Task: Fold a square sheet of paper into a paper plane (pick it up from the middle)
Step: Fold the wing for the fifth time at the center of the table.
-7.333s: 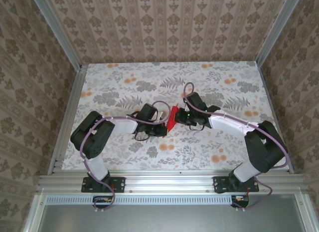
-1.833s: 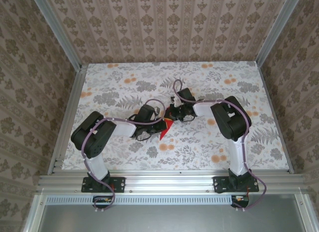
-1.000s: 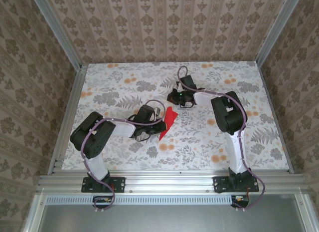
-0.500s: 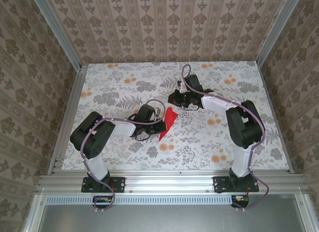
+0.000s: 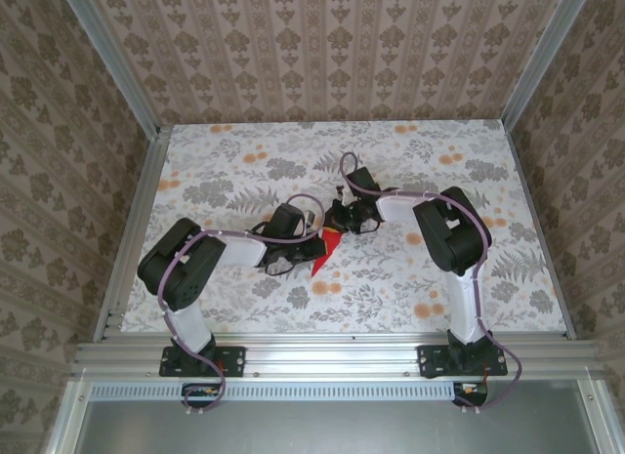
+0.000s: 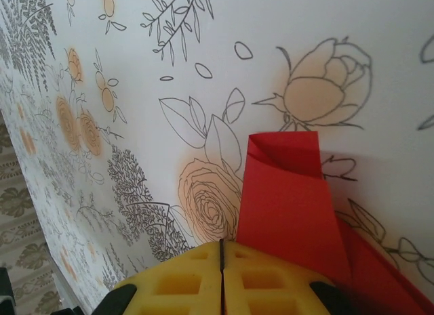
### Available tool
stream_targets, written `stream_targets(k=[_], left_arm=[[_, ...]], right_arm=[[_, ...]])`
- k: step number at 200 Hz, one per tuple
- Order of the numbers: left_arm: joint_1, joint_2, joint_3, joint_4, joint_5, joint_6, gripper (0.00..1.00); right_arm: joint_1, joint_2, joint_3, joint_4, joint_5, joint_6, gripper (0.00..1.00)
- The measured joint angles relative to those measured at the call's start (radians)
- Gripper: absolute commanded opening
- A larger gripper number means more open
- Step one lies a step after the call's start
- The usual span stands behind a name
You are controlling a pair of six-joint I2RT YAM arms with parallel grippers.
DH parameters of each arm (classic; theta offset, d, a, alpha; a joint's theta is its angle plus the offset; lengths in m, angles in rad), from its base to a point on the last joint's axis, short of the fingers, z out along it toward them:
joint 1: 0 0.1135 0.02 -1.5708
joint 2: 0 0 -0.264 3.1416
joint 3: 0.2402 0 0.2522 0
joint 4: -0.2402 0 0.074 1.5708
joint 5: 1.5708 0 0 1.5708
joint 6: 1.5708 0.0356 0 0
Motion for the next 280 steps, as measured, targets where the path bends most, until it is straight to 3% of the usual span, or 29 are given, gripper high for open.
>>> stream_targets(k=[47,99,177,280], left_arm=[[0.042,0.0,0.021,-0.005,0.081,-0.002,0.2],[0.117,0.066,0.093,0.05,0.15,-0.003,0.17],[0.115,0.113,0.08,0.072,0.175,0.015,0.11],[0.024,-0.066,-0.097,-0.019,0.141,0.077,0.11]], right_arm=[[0.002,0.018,0.026,-0.016,-0.003,-0.001,0.08],[-0.001,0.031,0.037,-0.015,-0.021,-0.001,0.08],[-0.003,0.04,0.052,-0.024,-0.026,0.0,0.08],[-0.003,0.042,0.059,-0.035,-0.025,0.005,0.08]])
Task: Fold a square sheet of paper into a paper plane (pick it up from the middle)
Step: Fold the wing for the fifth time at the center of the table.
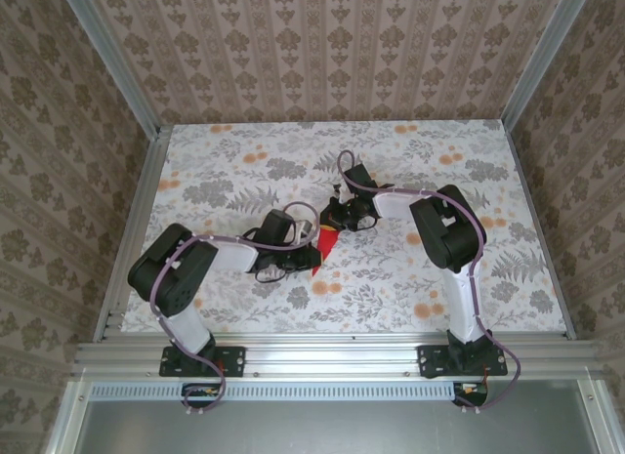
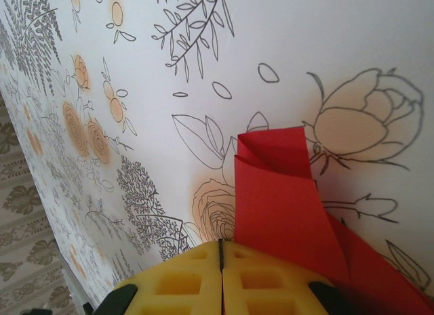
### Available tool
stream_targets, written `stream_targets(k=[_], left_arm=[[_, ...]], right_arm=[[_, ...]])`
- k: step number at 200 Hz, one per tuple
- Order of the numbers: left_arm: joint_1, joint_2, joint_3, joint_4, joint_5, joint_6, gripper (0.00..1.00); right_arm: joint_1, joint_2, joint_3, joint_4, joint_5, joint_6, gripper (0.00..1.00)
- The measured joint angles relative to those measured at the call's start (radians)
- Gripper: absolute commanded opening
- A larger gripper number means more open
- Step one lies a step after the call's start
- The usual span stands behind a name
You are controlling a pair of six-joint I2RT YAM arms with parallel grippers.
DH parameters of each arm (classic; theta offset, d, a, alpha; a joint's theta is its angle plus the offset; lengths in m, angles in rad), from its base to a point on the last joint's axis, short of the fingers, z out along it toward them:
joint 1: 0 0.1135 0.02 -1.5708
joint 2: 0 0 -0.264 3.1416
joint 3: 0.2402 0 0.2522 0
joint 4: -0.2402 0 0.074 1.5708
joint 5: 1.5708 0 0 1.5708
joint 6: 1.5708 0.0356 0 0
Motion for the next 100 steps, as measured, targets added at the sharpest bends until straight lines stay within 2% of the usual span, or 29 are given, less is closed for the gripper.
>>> stream_targets(k=[68,100], left_arm=[[-0.046,-0.063,-0.061,-0.002,-0.044,0.004,0.11],[-0.072,-0.127,-0.101,-0.076,-0.044,0.004,0.13]], right_arm=[[0.0,0.001,0.005,-0.011,-0.002,0.002,0.08],[-0.001,0.004,0.021,-0.029,0.0,0.002,0.12]])
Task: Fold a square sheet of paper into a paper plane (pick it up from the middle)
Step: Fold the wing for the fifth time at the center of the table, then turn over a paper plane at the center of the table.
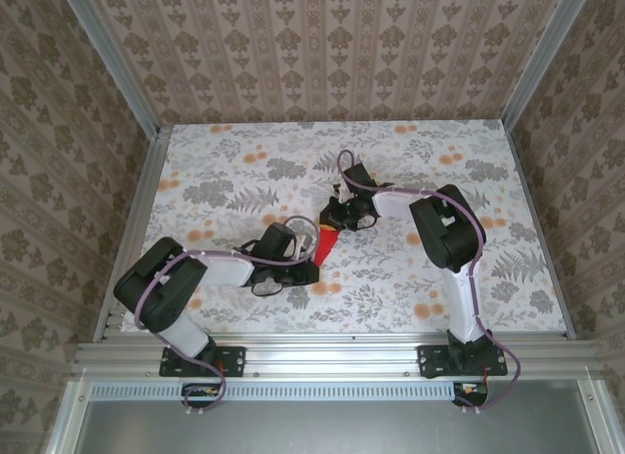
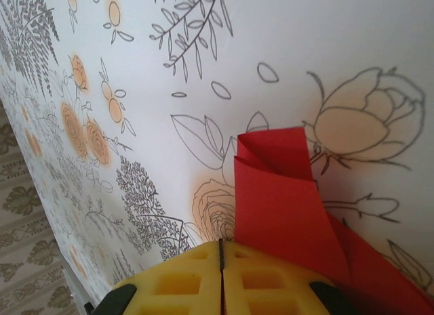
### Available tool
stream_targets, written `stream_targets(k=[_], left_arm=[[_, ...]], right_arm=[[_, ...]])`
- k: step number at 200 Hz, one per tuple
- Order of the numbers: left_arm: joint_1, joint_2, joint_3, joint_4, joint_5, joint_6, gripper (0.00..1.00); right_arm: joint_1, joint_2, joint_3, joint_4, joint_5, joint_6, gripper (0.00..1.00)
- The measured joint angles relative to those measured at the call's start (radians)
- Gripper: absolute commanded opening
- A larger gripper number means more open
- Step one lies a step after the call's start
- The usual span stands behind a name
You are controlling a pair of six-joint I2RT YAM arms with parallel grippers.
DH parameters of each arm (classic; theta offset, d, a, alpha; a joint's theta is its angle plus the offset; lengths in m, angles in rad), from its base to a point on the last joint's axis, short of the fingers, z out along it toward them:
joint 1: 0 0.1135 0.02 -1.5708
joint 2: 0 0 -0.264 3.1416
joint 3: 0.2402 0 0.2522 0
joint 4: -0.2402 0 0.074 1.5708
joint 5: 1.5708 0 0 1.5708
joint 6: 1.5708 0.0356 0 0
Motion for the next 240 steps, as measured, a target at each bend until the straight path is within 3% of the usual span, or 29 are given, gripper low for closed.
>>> stream_targets(k=[22,53,100,157,197,240], left_arm=[[-0.005,-0.057,-0.002,-0.093,-0.003,0.008,0.17],[-0.005,-0.172,0.045,-0.213,-0.039,0.042,0.29],[-0.021,-0.22,0.274,-0.411,-0.261,0.163,0.44],[-0.125,0.065,0.617,-0.626,-0.531,0.324,0.52],[-0.149,0.291,0.827,-0.749,-0.613,0.392,0.54],[-0.143,0.403,0.931,-0.834,-0.626,0.439,0.54]], right_arm=[[-0.006,-0.001,0.012,-0.016,0.003,-0.001,0.21],[-0.022,-0.067,0.012,-0.048,0.007,-0.005,0.42],[-0.087,-0.37,-0.092,-0.034,0.082,0.002,0.65],[-0.225,-0.569,-0.395,-0.014,0.293,0.053,0.83],[-0.271,-0.656,-0.514,-0.025,0.354,0.071,0.87],[-0.285,-0.695,-0.527,-0.029,0.371,0.073,0.87]])
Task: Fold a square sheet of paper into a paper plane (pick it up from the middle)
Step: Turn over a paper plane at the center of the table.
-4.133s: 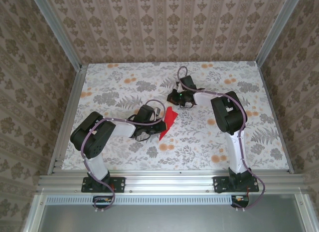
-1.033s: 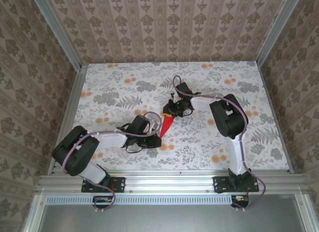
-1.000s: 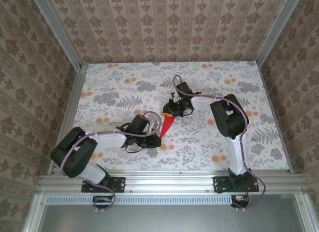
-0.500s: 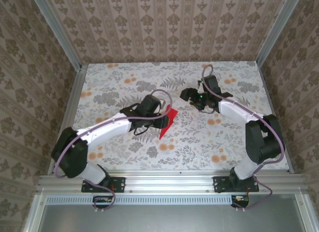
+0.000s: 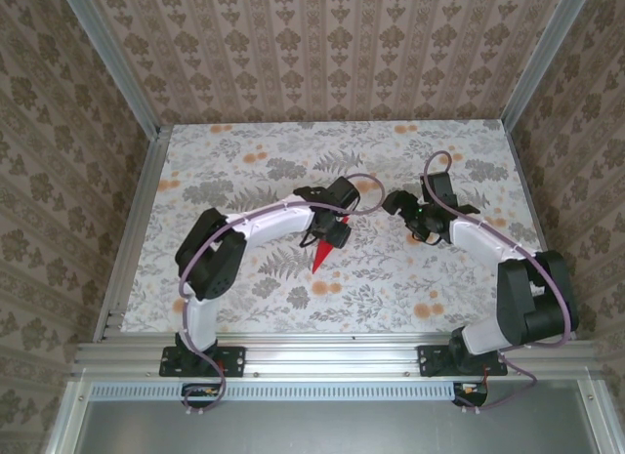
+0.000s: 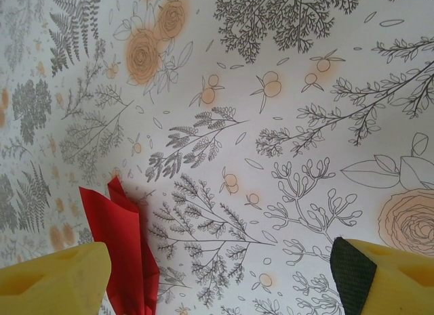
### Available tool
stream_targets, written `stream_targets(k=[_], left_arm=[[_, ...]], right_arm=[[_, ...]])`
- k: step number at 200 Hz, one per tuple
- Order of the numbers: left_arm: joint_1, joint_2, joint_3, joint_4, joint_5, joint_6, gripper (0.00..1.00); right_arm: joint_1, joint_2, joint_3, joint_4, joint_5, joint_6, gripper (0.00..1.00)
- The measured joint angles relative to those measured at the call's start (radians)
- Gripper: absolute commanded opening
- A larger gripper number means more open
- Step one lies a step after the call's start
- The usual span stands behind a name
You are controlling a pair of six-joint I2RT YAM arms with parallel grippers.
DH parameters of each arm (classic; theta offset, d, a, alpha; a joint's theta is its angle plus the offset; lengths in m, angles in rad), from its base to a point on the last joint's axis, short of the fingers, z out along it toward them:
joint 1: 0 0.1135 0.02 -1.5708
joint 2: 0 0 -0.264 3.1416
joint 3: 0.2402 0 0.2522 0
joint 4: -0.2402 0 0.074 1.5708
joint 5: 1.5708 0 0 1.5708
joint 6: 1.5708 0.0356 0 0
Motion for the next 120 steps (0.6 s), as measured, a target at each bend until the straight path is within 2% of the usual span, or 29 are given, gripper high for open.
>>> stream_targets(k=[34,57,77,120], left_arm=[[0.001,0.037,0.027,-0.034,-0.009,0.015,0.46],[0.009,0.037,0.027,-0.039,-0.006,0.01,0.25],[0.034,0.031,0.018,-0.023,0.019,-0.003,0.12],[0.125,-0.042,-0.079,0.061,0.138,-0.061,0.01]], right_arm=[[-0.001,-0.012,-0.007,0.0,0.0,0.003,0.87],[-0.001,-0.012,-0.007,0.001,0.0,0.006,0.86],[-0.001,-0.013,-0.011,0.001,0.0,0.006,0.84],[0.002,-0.027,-0.025,0.0,-0.025,0.001,0.78]])
